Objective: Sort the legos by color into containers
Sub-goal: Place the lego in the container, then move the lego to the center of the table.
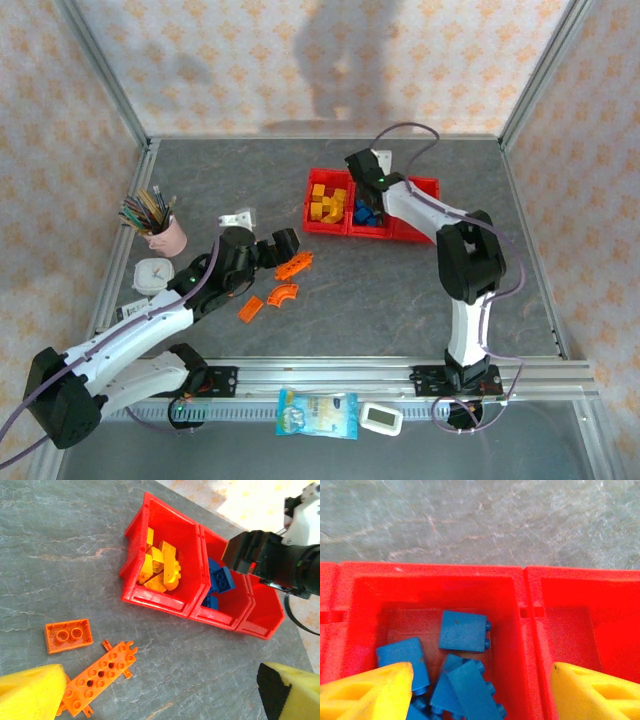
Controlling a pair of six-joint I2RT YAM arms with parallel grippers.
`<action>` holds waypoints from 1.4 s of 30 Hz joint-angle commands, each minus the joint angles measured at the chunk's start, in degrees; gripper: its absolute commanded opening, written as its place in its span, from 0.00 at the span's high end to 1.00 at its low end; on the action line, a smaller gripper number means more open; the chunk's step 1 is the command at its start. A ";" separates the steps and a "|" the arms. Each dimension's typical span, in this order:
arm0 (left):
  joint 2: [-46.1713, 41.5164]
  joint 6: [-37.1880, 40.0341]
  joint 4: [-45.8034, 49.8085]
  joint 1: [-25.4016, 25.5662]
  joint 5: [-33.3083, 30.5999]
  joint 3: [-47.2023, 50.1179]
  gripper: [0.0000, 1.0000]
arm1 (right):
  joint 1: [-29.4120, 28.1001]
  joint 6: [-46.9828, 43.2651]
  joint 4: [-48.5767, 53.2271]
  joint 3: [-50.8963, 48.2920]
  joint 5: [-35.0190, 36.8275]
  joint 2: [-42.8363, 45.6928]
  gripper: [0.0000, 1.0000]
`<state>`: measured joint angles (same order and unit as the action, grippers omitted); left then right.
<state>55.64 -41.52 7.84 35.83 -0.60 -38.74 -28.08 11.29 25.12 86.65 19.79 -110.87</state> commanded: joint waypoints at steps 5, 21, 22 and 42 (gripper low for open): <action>-1.61 0.94 0.23 -0.49 -1.78 -1.73 0.01 | -3.33 1.05 -0.60 -5.81 -7.58 10.64 0.26; -11.47 -2.31 8.52 -0.50 -7.67 2.51 0.01 | -17.83 19.49 -6.39 -16.00 -22.07 12.26 0.20; -11.94 -2.42 9.15 -0.50 -7.99 2.53 0.01 | -18.49 21.45 -6.69 -15.97 -21.95 11.89 0.20; -21.79 -5.33 18.21 -0.50 -12.36 3.00 0.01 | -30.48 45.84 -2.79 -4.79 -11.80 -4.71 0.19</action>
<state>34.76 -46.30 24.12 35.83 -11.33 -36.18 -58.08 52.18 19.00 79.66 3.09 -113.84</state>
